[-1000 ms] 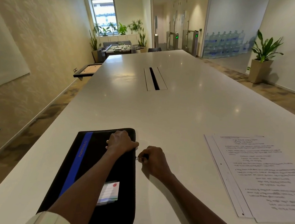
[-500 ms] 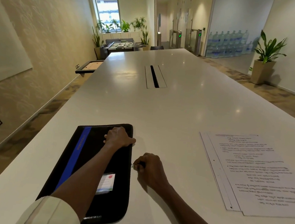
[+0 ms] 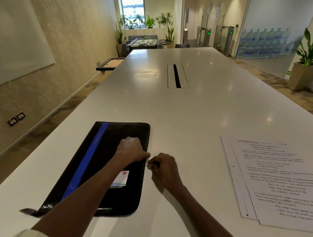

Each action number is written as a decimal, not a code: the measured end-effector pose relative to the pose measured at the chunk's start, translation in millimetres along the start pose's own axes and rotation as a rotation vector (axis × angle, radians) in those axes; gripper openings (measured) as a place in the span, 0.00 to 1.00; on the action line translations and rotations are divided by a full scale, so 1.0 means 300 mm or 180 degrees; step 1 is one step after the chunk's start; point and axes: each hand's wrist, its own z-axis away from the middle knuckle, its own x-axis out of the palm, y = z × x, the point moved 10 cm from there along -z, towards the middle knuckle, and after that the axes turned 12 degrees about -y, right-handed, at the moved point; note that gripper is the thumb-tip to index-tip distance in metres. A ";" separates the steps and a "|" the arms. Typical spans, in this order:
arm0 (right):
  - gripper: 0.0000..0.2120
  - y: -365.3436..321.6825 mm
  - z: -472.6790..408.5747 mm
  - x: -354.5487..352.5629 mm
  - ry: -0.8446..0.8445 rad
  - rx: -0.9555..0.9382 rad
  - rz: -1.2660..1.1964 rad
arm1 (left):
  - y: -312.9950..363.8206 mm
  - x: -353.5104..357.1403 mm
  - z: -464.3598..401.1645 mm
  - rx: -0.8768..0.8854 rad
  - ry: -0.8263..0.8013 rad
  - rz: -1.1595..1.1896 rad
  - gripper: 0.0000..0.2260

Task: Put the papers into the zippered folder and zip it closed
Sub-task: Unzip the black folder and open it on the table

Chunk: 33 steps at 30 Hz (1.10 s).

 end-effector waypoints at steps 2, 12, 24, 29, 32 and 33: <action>0.06 -0.004 0.013 0.001 -0.0011 -0.0008 0.0024 | -0.005 -0.003 0.003 0.0007 -0.0002 0.0041 0.17; 0.05 -0.048 0.131 0.002 -0.0178 -0.0159 0.0066 | -0.002 -0.009 0.015 0.0022 0.0072 0.0097 0.19; 0.07 -0.099 0.248 0.016 -0.0323 -0.0236 0.0034 | -0.008 -0.012 0.075 0.0009 0.0176 0.0016 0.18; 0.07 -0.102 0.251 0.018 -0.0309 -0.0257 0.0046 | -0.041 0.073 0.155 -0.0104 -0.0259 0.0002 0.24; 0.06 -0.100 0.249 0.016 -0.0283 -0.0283 0.0028 | -0.059 0.092 0.221 -0.0198 -0.0038 -0.0091 0.24; 0.06 -0.099 0.248 0.014 -0.0283 -0.0281 0.0018 | -0.058 0.089 0.237 -0.0174 0.0055 -0.0125 0.22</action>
